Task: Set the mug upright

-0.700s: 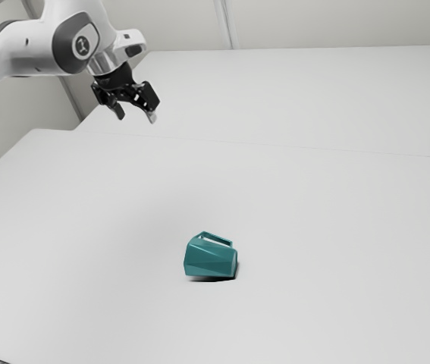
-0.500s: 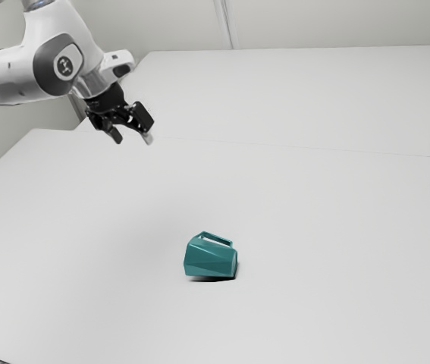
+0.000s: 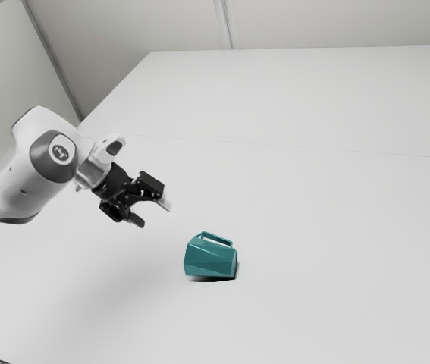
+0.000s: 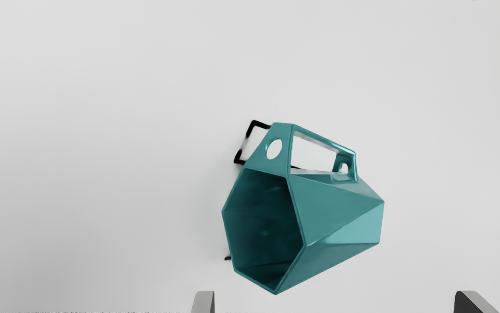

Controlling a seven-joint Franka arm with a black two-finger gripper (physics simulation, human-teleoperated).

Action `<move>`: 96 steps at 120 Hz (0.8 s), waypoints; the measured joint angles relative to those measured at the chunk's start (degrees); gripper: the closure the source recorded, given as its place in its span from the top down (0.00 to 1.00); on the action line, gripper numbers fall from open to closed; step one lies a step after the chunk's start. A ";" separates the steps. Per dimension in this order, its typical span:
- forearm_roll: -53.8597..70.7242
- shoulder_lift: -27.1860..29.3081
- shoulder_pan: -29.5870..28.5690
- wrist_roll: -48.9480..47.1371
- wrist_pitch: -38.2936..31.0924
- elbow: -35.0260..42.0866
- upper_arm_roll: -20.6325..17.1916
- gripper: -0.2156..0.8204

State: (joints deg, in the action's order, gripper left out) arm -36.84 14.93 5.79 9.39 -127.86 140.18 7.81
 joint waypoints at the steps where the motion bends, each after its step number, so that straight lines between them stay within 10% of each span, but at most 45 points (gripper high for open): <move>1: -0.57 -0.07 0.00 0.02 -0.20 0.34 0.00 0.79; 96: -34.38 -11.07 3.35 4.99 -4.87 5.40 0.02 0.79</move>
State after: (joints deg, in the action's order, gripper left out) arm -71.22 3.86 9.14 14.38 -132.73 145.59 7.82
